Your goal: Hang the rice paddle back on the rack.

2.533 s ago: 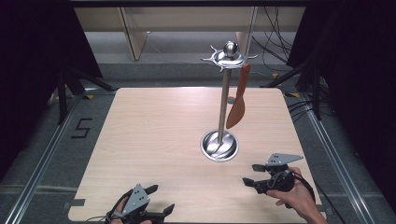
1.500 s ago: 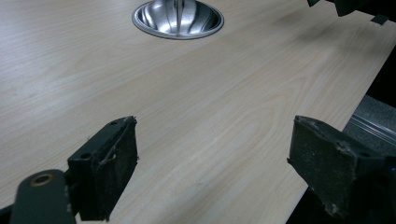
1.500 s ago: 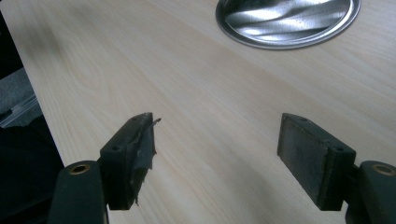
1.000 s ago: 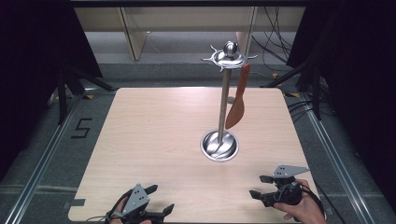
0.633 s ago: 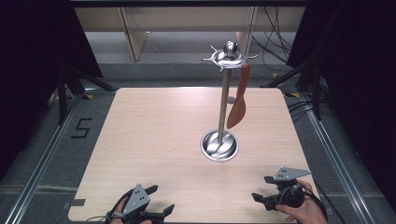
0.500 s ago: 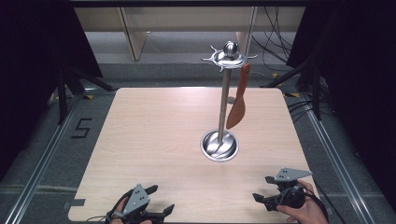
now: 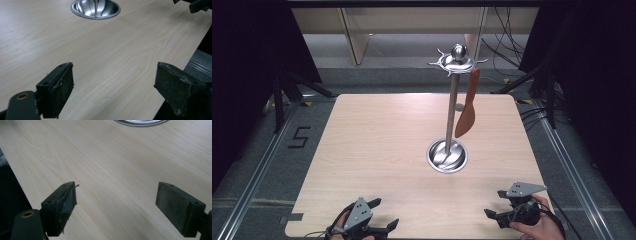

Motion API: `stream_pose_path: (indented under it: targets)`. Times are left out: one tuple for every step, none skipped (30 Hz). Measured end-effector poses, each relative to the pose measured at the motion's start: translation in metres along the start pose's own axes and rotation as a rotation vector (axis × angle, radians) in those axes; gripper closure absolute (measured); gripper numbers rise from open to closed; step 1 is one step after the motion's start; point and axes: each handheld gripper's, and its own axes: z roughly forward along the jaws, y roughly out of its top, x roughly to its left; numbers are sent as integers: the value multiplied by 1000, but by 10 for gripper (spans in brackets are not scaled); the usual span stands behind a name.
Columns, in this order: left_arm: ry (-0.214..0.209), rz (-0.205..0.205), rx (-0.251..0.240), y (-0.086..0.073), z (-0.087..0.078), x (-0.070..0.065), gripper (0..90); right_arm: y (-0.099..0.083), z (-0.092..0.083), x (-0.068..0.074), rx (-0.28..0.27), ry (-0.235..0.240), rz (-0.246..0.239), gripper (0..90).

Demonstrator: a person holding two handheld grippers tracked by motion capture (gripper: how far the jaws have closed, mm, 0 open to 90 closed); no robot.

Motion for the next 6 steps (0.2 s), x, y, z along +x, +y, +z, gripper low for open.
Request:
stream_pose_path:
  targets:
    - [-1,0,-1,0,0,0,147,0,0,0,0,0,-2,178]
    - [0,0,-1,0,0,0,147,0,0,0,1,-4,2,178]
    - [-2,6,2,0,0,1,147,0,0,0,-1,-4,0,179]
    - [-2,5,1,0,0,1,147,0,0,0,-2,-6,0,180]
    - [-2,0,-3,0,1,1,147,0,0,-1,-4,-9,-9,180]
    - [-4,-2,-5,0,1,0,147,0,-1,-1,-1,-15,-2,181]
